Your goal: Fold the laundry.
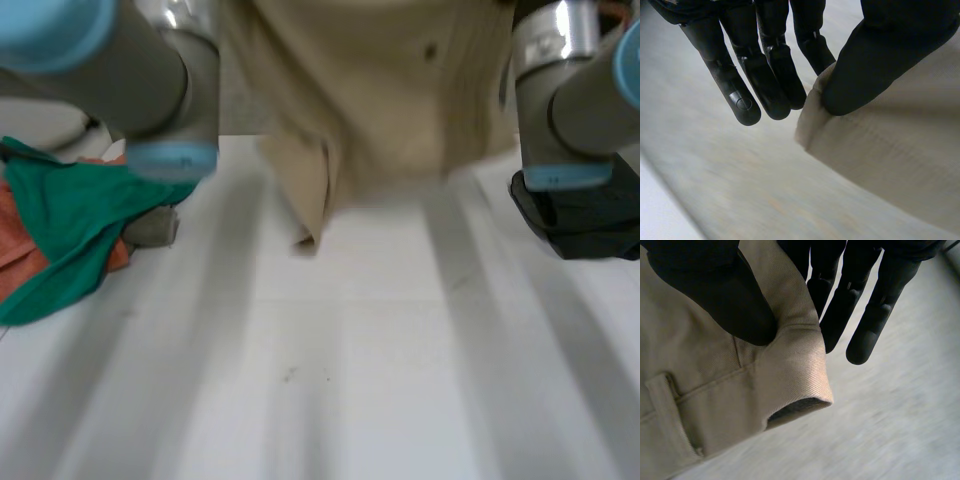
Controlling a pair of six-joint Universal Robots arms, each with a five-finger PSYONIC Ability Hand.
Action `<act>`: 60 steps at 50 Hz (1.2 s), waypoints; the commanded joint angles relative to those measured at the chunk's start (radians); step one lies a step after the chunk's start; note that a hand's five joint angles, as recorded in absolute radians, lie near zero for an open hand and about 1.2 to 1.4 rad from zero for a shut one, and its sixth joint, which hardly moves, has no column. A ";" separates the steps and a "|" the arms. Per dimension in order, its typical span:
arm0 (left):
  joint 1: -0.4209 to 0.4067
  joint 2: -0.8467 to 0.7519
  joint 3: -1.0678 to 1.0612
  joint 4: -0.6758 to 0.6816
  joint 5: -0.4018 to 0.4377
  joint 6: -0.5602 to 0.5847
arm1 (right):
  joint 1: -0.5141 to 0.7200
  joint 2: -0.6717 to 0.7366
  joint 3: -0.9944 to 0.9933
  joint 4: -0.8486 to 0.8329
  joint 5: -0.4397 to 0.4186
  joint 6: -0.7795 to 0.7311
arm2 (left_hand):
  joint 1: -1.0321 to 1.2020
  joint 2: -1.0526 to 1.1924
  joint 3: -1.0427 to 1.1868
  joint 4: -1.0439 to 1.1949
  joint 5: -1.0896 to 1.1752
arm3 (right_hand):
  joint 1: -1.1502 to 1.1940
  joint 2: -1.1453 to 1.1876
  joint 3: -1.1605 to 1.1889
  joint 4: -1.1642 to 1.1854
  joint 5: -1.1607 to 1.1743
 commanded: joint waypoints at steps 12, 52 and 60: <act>0.005 0.058 -0.398 -0.071 0.004 -0.155 | 0.010 0.089 0.024 0.376 0.006 0.049 | 0.260 0.199 0.204 0.195 0.216 | 0.284 0.213 0.201 0.197 0.218; -0.379 0.692 -1.364 -0.817 -0.001 -0.259 | -0.065 -0.400 0.829 1.323 -0.170 -0.272 | 0.260 0.199 0.204 0.195 0.216 | 0.284 0.213 0.201 0.197 0.218; -0.364 0.680 -1.298 -0.814 -0.001 -0.284 | -0.093 -0.416 0.863 1.306 -0.214 -0.272 | 0.260 0.199 0.204 0.195 0.216 | 0.284 0.213 0.201 0.197 0.218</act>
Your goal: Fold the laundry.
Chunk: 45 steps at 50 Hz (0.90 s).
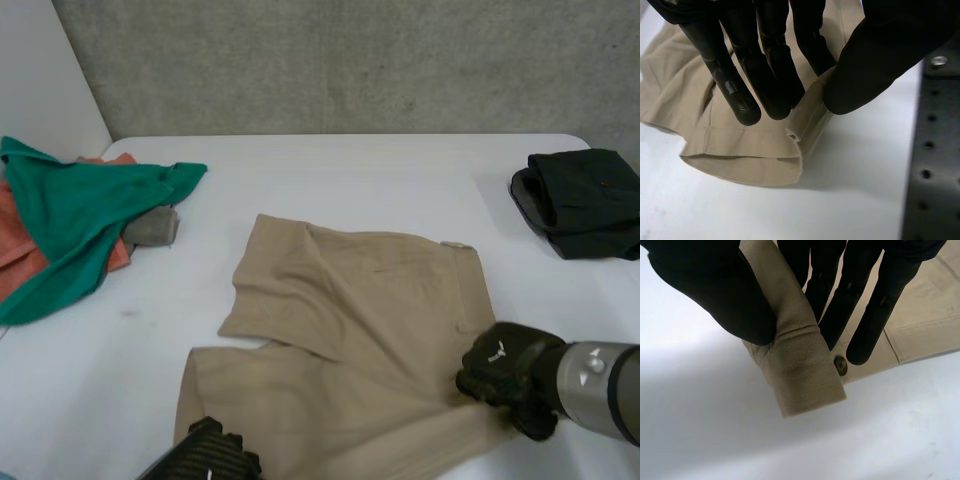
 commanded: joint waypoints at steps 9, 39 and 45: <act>0.191 -0.161 0.167 0.252 0.000 0.023 | -0.022 -0.006 0.009 -0.233 -0.052 0.145 | 0.260 0.196 0.204 0.195 0.216 | 0.285 0.209 0.201 0.197 0.215; 0.316 -1.056 1.089 0.893 -0.136 0.374 | 0.000 0.579 -0.456 -1.047 0.132 0.203 | 0.260 0.196 0.204 0.195 0.216 | 0.285 0.209 0.201 0.197 0.215; 0.317 -1.126 1.178 0.896 -0.141 0.377 | 0.008 0.658 -0.483 -1.252 0.140 0.208 | 0.260 0.196 0.204 0.195 0.216 | -0.258 -0.334 -0.342 -0.346 -0.328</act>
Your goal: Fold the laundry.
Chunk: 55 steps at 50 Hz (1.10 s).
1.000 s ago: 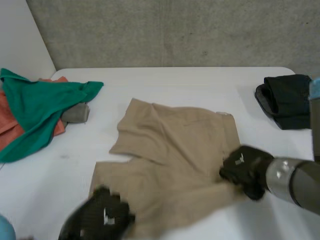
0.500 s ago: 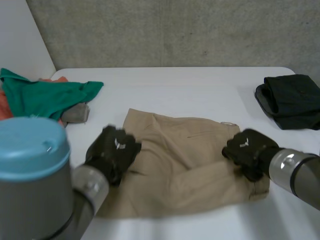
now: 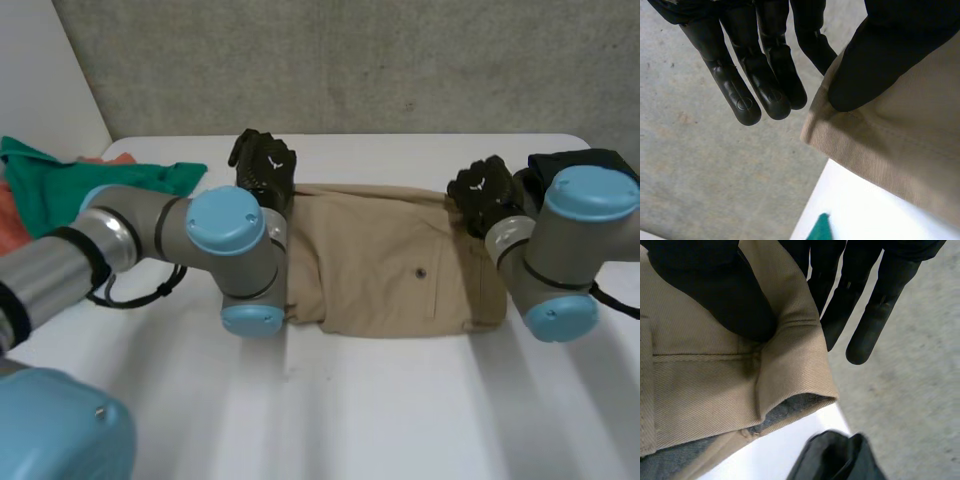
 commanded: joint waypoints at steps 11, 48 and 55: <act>-0.032 0.021 0.011 -0.002 0.003 -0.003 | 0.015 -0.071 0.065 -0.059 0.009 0.121 | -0.962 -1.025 -1.018 -1.027 -1.006 | -0.937 -1.013 -1.021 -1.025 -1.009; -0.078 0.383 -0.438 -0.002 0.012 -0.151 | -0.183 -0.347 0.354 0.281 0.012 0.133 | -0.962 -1.025 -1.018 -1.027 -1.006 | 0.285 0.209 0.201 0.197 0.212; -0.072 0.460 -0.501 -0.002 0.009 -0.184 | -0.144 -0.374 0.357 0.172 0.005 -0.107 | -0.962 -1.025 -1.018 -1.027 -1.006 | 0.285 0.209 0.201 0.197 0.212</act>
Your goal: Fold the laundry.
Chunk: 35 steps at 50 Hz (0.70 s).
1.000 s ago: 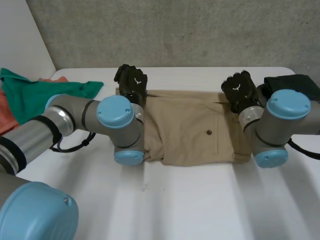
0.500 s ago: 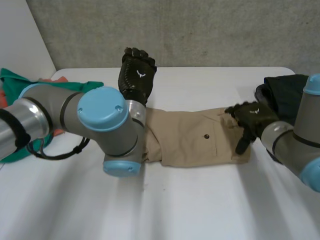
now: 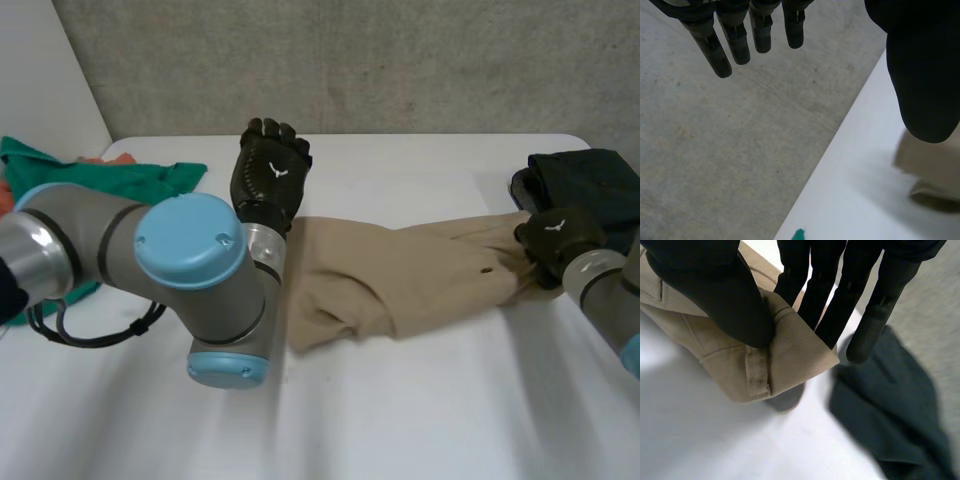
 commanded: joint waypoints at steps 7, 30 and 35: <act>0.033 0.148 -0.140 -0.005 -0.002 -0.109 | 0.328 -0.041 0.026 -0.313 -0.150 -0.395 | -0.020 -0.028 -0.032 -0.026 -0.047 | 0.290 0.224 0.212 0.201 0.246; 0.094 0.242 -0.152 0.006 0.006 -0.142 | 0.364 -0.208 0.124 -0.344 -0.545 0.125 | -0.020 -0.028 -0.032 -0.026 -0.047 | -0.931 -0.998 -1.010 -1.021 -0.976; 0.075 0.197 -0.082 0.005 0.043 -0.195 | 0.249 -0.262 0.095 -0.324 -0.471 0.472 | -0.020 -0.028 -0.032 -0.026 -0.047 | -0.931 -0.998 -1.010 -1.021 -0.976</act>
